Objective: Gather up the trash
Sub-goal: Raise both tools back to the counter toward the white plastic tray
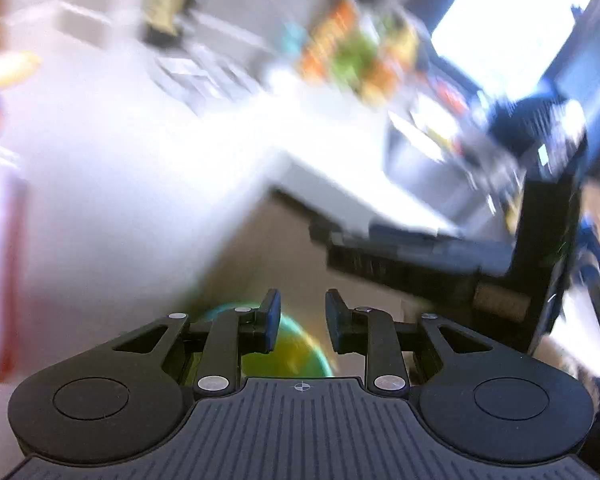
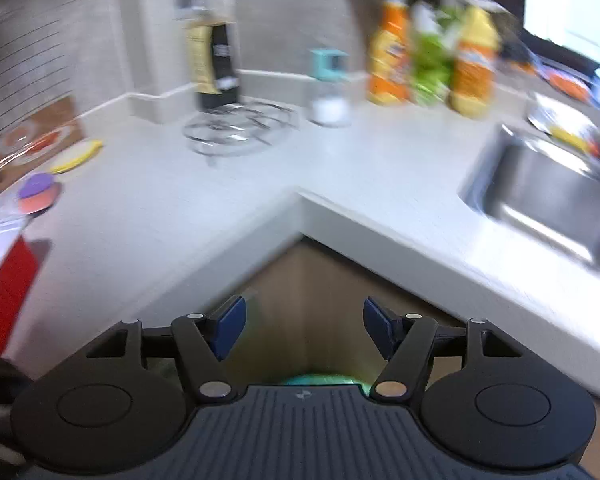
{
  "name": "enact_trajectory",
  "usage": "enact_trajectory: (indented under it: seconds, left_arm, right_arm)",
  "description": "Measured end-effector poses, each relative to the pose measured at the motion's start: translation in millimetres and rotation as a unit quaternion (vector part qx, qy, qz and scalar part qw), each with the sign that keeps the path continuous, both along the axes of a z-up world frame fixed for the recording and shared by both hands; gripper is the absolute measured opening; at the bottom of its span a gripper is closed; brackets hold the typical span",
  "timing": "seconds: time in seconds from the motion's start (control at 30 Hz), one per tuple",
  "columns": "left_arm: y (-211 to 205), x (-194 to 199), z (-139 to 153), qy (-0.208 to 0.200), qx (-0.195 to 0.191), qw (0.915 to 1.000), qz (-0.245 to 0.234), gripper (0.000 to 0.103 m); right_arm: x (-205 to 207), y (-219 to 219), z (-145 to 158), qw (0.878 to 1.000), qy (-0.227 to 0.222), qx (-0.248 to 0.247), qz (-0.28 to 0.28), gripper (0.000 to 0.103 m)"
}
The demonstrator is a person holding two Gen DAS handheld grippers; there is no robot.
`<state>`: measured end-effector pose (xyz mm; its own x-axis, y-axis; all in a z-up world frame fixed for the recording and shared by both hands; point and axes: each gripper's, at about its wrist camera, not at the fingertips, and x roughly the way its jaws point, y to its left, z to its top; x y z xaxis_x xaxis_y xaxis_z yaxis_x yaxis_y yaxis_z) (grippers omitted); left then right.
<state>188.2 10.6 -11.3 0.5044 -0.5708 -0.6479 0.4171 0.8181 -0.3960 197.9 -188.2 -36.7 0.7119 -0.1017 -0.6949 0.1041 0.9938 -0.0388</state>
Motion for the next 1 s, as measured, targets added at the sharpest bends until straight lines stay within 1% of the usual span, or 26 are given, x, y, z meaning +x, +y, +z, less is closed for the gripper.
enact_trajectory:
  seconds: [0.07,0.1,0.13,0.2,0.27,0.4,0.43,0.53,0.6,0.7,0.77,0.83,0.93,1.0]
  left_arm:
    - [29.4,-4.1,13.8,-0.036,0.007,0.9973,0.063,0.028]
    - [44.9,-6.4,19.3,-0.054,0.018,0.9932,0.102,0.028]
    - [60.3,-8.8,23.0,-0.068,0.031,0.9871,0.141,0.028]
    - [88.6,-14.8,28.4,-0.079,0.054,0.9734,0.208,0.028]
    - [112.8,-20.2,28.7,-0.081,0.070,0.9614,0.253,0.028]
    - [147.0,-26.3,22.2,-0.067,0.105,0.9386,0.322,0.028]
    - [156.6,-26.2,20.9,-0.064,0.109,0.9355,0.330,0.028]
    - [167.6,-23.9,10.2,-0.045,0.114,0.9281,0.352,0.028]
    - [170.2,-20.4,2.7,-0.033,0.118,0.9273,0.354,0.028]
    - [175.8,-13.7,-8.4,-0.014,0.116,0.9303,0.348,0.029]
    - [175.6,-8.7,-13.8,-0.004,0.107,0.9345,0.340,0.029]
    - [172.8,-0.9,-18.3,0.001,0.094,0.9407,0.326,0.029]
    - [162.9,5.9,-21.1,0.001,0.094,0.9480,0.304,0.029]
    - [160.0,9.5,-23.9,0.002,0.093,0.9520,0.292,0.029]
  right_arm:
    - [16.3,13.6,1.3,0.999,0.002,0.009,0.036,0.066]
    - [23.8,20.0,2.2,0.998,0.006,0.018,0.054,0.066]
    - [32.1,27.5,3.8,0.997,0.011,0.027,0.072,0.066]
    - [46.6,45.2,3.7,0.993,0.019,0.044,0.105,0.066]
    - [59.0,68.3,5.2,0.989,0.023,0.050,0.141,0.066]
    - [66.3,121.1,2.3,0.977,0.029,0.043,0.208,0.066]
    - [69.2,132.0,0.6,0.973,0.036,0.047,0.225,0.066]
    - [76.8,159.1,-3.6,0.961,0.060,0.069,0.263,0.066]
    - [78.5,169.8,-6.2,0.956,0.067,0.073,0.275,0.065]
    - [80.6,179.7,-7.1,0.953,0.066,0.069,0.288,0.064]
    - [80.5,182.1,-7.4,0.950,0.068,0.070,0.296,0.053]
    - [83.2,182.1,-5.6,0.951,0.062,0.061,0.297,0.052]
    - [99.9,181.6,3.8,0.954,0.050,0.047,0.292,0.052]
    - [115.5,184.1,13.6,0.953,0.048,0.046,0.296,0.053]
